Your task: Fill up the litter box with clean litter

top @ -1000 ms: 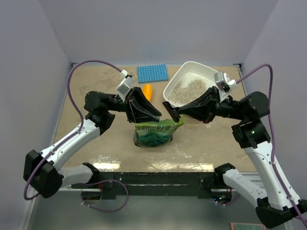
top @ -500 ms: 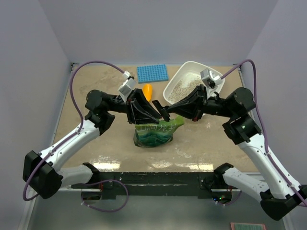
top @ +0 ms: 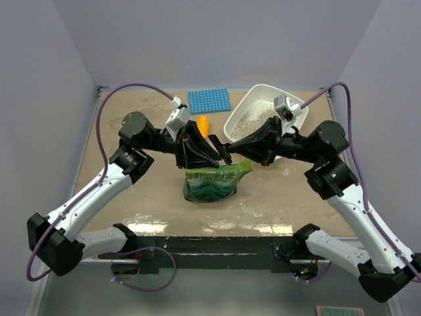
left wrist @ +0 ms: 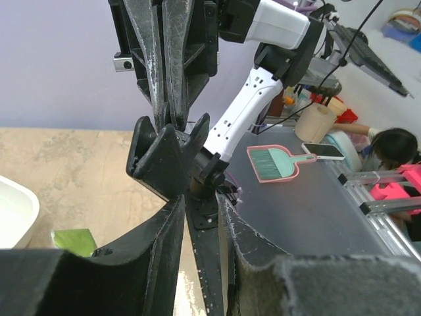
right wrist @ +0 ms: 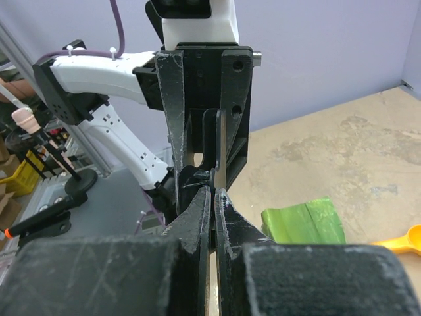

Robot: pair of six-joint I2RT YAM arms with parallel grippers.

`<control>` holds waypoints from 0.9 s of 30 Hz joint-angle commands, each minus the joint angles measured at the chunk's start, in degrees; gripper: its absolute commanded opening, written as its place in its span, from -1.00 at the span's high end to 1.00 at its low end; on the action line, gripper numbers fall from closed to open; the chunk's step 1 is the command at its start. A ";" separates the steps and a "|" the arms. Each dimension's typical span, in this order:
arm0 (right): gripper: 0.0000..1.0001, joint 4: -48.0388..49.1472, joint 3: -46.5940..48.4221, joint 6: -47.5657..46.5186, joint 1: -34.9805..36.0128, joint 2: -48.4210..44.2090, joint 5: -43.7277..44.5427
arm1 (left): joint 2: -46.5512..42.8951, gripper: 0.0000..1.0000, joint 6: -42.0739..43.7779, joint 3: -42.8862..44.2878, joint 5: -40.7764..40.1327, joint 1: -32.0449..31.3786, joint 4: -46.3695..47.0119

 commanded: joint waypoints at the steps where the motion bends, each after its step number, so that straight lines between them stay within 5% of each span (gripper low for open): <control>1: 1.00 -1.44 1.95 -0.52 1.34 -2.01 -0.05 | -0.80 0.35 8.95 4.89 -4.33 -0.08 -8.90; 9: 1.00 -5.93 3.89 -2.89 1.43 -2.37 0.92 | -0.71 0.35 14.59 7.45 -5.65 0.01 -16.56; 27: 1.00 -5.23 1.17 -3.16 1.60 -2.72 1.89 | -2.82 0.35 13.80 7.98 -1.79 0.01 -15.25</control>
